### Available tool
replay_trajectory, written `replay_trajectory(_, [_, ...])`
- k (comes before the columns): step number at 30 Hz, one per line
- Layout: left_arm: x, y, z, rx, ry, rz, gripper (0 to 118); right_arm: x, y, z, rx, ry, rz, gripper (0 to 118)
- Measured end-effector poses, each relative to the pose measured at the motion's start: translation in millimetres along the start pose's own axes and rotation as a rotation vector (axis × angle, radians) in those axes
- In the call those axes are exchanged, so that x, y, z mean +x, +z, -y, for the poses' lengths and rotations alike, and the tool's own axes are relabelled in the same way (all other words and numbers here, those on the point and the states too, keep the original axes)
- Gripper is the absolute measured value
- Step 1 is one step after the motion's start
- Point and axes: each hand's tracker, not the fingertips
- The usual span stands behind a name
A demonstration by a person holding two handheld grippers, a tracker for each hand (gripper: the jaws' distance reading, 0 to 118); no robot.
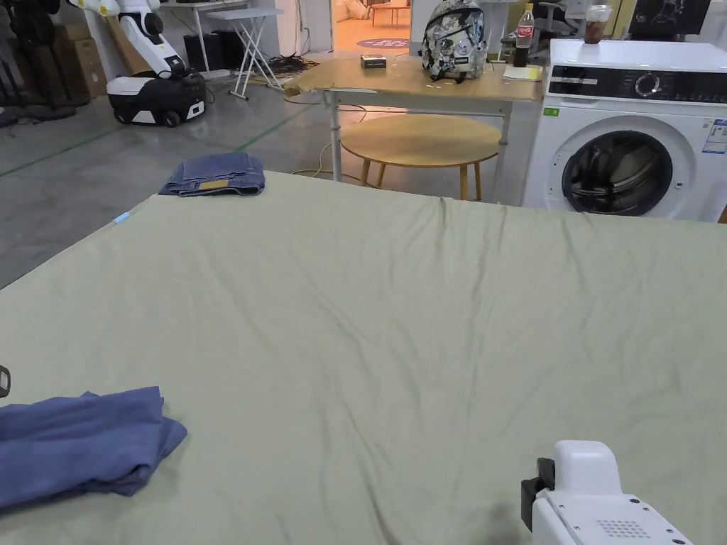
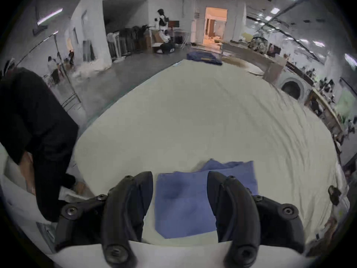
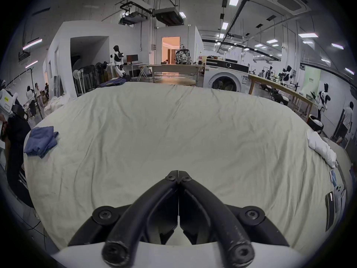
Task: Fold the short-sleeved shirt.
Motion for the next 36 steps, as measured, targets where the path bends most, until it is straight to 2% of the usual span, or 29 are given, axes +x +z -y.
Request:
replay_trajectory(2, [-8,-15,-3,0.02,0.007,0.1,58,0,-1,-1,0.007,-0.003,0.003,0])
replay_trajectory(5, [21,-22,16,0.079,-0.006,0.183,57,4,-1,-1,0.016,-0.014,0.011,0])
replay_trajectory(7, [47,-24,27,0.129,-0.05,0.172,45,7,-1,-2,0.02,-0.017,0.017,0])
replay_trajectory(9, [74,-29,38,0.15,-0.082,0.222,25,11,0,-1,0.024,-0.019,0.027,0])
replay_trajectory(12, [129,-26,63,0.172,-0.093,0.281,20,19,4,-2,0.035,-0.027,0.041,0])
replay_trajectory(16, [205,-21,87,0.279,-0.213,0.306,1,33,19,-9,0.057,-0.047,0.066,0])
replay_trajectory(18, [242,-12,98,0.326,-0.209,0.365,0,43,21,-11,0.075,-0.064,0.08,0])
replay_trajectory(24, [324,7,114,0.406,-0.195,0.394,0,71,42,-25,0.14,-0.102,0.129,0])
replay_trajectory(26, [353,17,119,0.452,-0.245,0.373,0,81,45,-29,0.164,-0.116,0.147,0])
replay_trajectory(28, [368,25,124,0.487,-0.243,0.387,0,88,50,-32,0.196,-0.129,0.158,0])
replay_trajectory(31, [395,42,132,0.597,-0.286,0.328,0,97,55,-39,0.247,-0.147,0.179,0])
replay_trajectory(36, [417,54,143,0.68,-0.267,0.303,0,105,62,-47,0.332,-0.14,0.211,0])
